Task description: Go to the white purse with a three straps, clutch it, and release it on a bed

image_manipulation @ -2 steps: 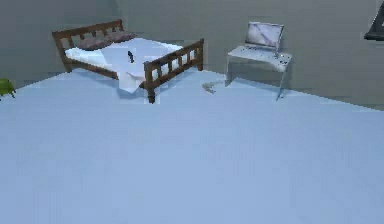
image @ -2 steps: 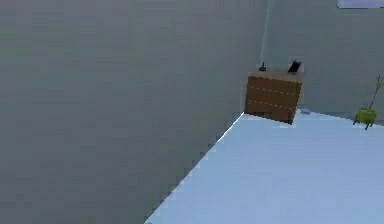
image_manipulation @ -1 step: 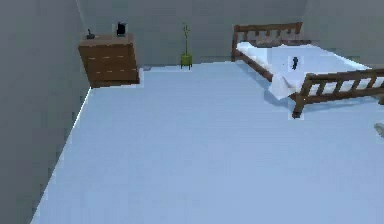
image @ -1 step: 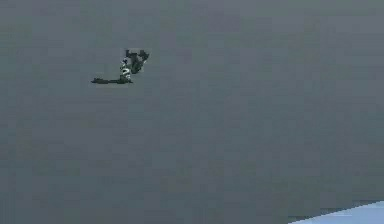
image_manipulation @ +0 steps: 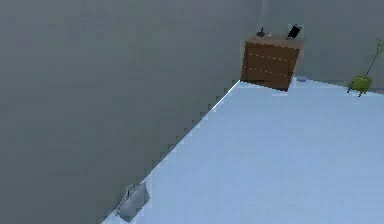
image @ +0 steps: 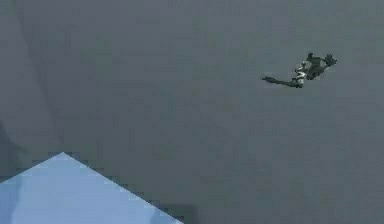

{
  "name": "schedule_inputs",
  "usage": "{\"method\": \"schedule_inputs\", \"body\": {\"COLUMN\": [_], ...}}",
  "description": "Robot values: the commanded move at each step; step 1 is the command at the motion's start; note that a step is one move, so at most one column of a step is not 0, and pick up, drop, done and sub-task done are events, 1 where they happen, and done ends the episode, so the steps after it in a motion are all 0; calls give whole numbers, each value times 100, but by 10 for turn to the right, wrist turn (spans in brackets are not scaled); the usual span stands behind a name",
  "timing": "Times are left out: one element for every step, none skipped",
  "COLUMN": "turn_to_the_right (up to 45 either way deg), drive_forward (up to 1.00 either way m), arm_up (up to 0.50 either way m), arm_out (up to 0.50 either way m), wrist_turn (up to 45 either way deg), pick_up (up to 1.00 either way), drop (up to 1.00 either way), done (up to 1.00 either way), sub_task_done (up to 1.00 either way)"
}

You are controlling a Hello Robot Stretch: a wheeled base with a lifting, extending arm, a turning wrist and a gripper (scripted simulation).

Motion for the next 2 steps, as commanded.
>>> {"method": "schedule_inputs", "body": {"turn_to_the_right": [-210,450], "drive_forward": [0,0], "arm_up": [0,0], "arm_out": [0,0], "wrist_turn": [0,0], "pick_up": [0,0], "drop": [0,0], "done": [0,0], "sub_task_done": [0,0]}}
